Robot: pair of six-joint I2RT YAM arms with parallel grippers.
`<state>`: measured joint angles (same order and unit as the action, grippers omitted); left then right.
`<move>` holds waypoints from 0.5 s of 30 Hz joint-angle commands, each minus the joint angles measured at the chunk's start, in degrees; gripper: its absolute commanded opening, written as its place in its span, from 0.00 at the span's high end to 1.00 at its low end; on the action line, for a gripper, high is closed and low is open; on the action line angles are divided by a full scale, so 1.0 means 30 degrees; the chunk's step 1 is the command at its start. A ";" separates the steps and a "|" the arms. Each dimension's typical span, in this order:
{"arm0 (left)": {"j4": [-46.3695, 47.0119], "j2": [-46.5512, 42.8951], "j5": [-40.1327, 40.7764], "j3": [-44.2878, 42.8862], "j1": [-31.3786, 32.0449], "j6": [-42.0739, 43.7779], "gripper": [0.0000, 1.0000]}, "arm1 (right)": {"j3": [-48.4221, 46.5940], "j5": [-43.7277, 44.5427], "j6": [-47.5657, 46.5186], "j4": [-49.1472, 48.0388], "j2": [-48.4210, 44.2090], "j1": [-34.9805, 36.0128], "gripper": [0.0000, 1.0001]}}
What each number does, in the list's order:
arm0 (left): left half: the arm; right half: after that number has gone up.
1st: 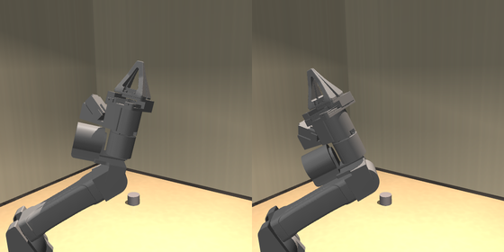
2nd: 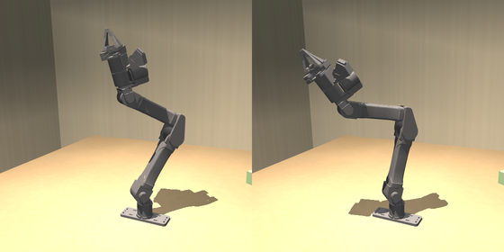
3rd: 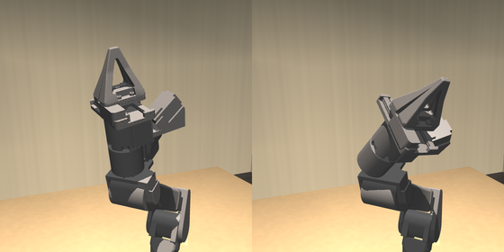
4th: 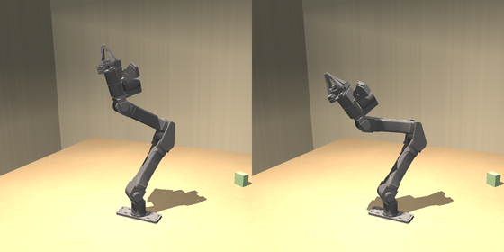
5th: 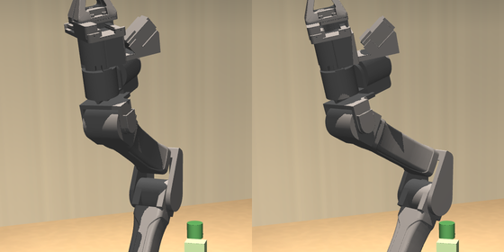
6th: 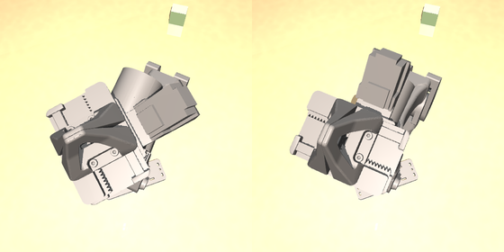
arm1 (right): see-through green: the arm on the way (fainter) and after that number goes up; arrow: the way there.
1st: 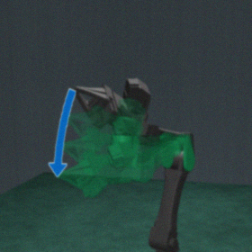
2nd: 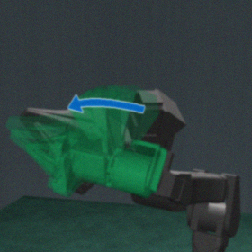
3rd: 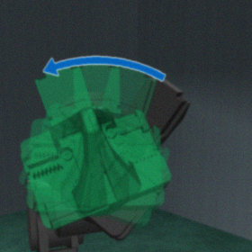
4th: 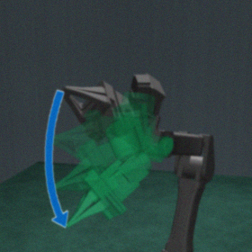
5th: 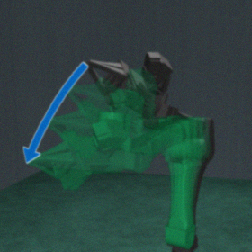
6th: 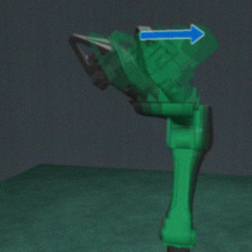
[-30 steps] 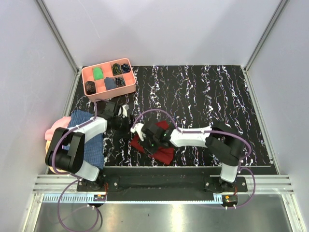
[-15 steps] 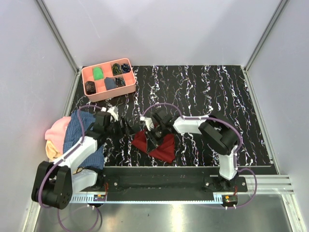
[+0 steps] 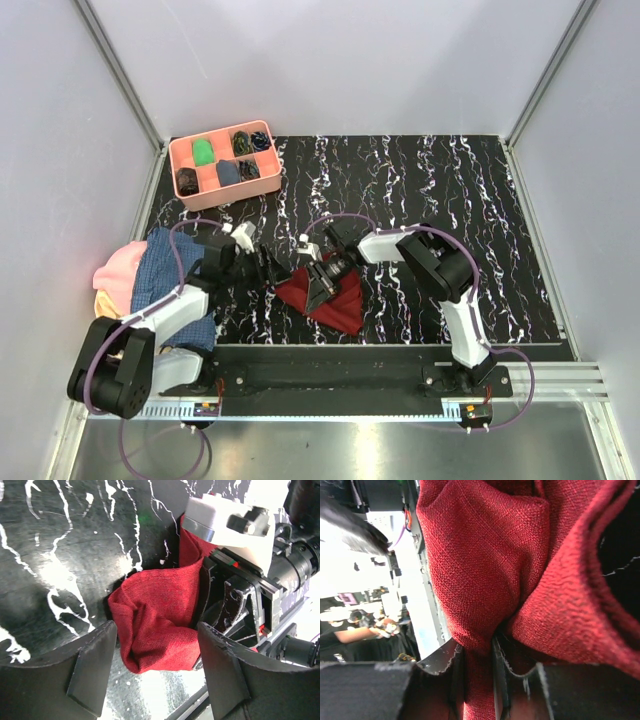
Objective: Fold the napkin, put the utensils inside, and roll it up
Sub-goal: Roll the napkin with the utensil
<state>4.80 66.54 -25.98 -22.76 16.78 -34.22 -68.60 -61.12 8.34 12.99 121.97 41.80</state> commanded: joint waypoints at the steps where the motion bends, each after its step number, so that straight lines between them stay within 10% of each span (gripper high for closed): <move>1: 0.2500 0.0639 -0.0804 0.0117 0.0326 -0.0225 0.34 | -0.0249 0.0130 0.0385 0.1088 0.0826 -0.0368 0.80; 15: 0.3120 0.1170 -0.1946 0.1288 0.1000 -0.0840 0.63 | -0.0308 0.0686 0.0677 0.1060 0.0974 -0.0721 0.79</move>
<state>12.19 70.63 -29.36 -19.99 19.35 -36.64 -68.99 -63.11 9.39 13.56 123.20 40.73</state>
